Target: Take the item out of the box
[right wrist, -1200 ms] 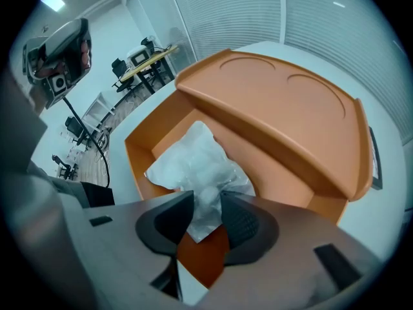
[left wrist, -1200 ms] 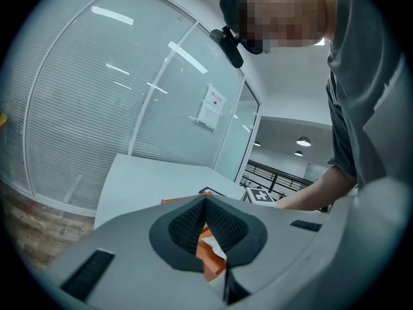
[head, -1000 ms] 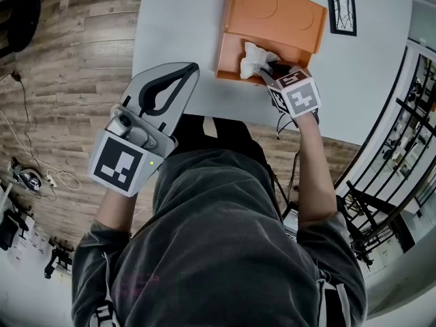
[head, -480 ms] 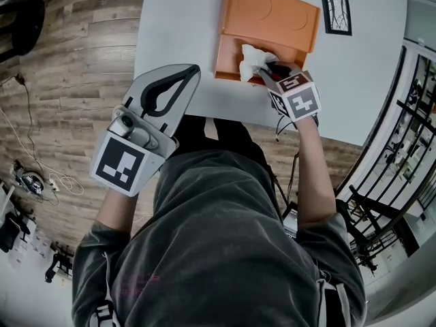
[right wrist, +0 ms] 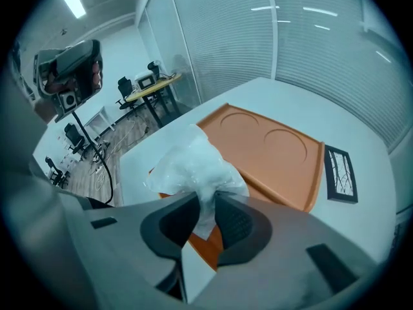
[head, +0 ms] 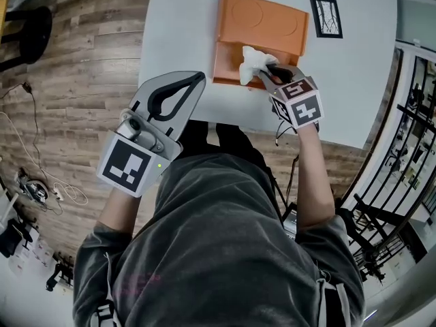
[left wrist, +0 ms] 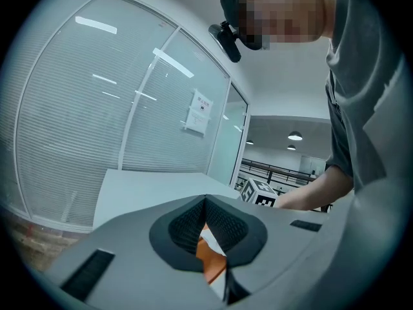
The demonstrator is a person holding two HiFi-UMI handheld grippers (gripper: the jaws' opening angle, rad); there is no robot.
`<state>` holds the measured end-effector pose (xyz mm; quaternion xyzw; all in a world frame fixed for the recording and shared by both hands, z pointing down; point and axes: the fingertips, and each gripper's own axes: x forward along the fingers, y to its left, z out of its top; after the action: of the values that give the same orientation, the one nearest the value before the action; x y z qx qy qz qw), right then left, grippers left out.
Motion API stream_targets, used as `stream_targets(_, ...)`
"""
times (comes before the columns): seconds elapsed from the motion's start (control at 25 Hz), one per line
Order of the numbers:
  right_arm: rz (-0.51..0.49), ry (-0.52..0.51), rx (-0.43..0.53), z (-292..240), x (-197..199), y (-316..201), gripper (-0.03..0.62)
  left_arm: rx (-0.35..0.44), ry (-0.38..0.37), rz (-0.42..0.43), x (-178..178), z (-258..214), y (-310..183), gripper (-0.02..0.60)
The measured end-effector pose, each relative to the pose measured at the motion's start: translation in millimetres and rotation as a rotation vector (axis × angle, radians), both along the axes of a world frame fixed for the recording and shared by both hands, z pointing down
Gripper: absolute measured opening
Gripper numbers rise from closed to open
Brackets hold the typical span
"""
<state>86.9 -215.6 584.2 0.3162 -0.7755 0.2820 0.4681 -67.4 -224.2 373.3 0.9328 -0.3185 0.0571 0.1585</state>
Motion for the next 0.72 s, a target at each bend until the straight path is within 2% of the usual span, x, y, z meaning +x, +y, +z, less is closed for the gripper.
stream_targets(0.36, 0.023, -0.056, 0.121, -39.8, -5.4, -20.6, 0.078, 0.049, -0.024, 0.013, 3.8, -16.4, 0.1, 0.008)
stream_targets(0.72, 0.050, -0.127, 0.278, -106.2, -0.2, -35.7, 0.077, 0.119, -0.050, 0.025, 16.6, -54.4, 3.3, 0.008)
